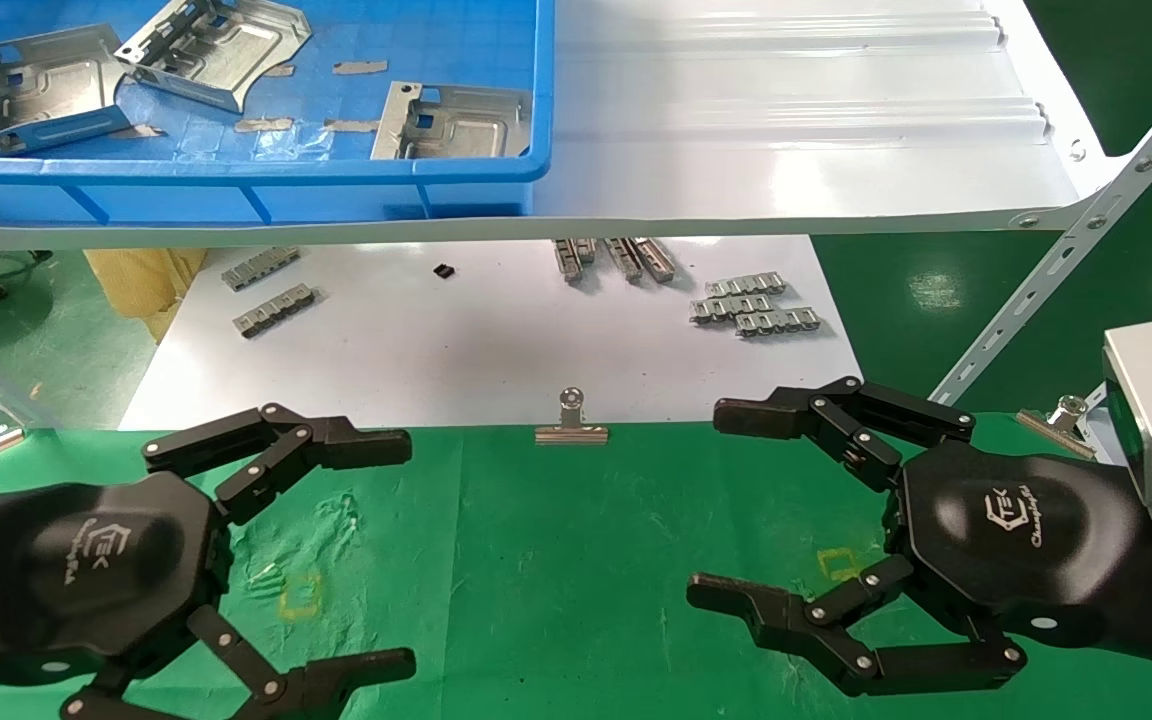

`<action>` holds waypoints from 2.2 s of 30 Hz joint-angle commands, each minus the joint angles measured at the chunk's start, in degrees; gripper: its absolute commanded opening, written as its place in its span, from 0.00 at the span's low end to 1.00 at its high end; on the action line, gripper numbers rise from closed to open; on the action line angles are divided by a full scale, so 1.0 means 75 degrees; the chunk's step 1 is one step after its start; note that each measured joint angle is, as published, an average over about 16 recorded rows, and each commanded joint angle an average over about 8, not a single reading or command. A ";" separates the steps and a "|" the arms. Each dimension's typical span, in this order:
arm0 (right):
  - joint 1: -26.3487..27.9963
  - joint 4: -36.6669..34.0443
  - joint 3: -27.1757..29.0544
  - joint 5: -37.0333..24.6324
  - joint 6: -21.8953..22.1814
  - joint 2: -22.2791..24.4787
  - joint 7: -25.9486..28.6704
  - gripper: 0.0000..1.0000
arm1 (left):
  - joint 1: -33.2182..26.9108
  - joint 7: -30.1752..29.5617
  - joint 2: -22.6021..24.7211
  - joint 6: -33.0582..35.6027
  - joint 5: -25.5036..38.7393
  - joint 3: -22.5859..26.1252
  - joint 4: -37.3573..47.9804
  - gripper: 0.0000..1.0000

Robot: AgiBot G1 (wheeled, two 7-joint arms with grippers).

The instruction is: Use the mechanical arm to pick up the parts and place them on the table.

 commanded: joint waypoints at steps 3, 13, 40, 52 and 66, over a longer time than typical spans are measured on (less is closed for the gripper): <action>0.0000 0.0000 0.0000 0.0000 0.0000 0.0000 0.0000 0.00 | 0.0000 0.0000 0.0000 0.0000 0.0000 0.0000 0.0000 1.00; 0.0000 0.0000 0.0000 0.0000 0.0000 0.0000 0.0000 0.00 | 0.0000 0.0000 0.0000 0.0000 0.0000 0.0000 0.0000 1.00; 0.0000 0.0000 0.0000 0.0000 0.0000 0.0000 0.0000 0.00 | -0.4439 -0.0093 0.1500 -0.0674 0.2389 0.0824 0.2936 1.00; 0.0000 0.0000 0.0000 0.0000 0.0000 0.0000 0.0000 0.27 | -0.7228 0.0634 0.3103 -0.3130 0.4782 0.1775 0.7480 1.00; 0.0000 0.0000 0.0000 0.0000 0.0000 0.0000 0.0000 1.00 | -0.7773 0.0776 0.3639 -0.5262 0.5401 0.2031 0.9439 0.00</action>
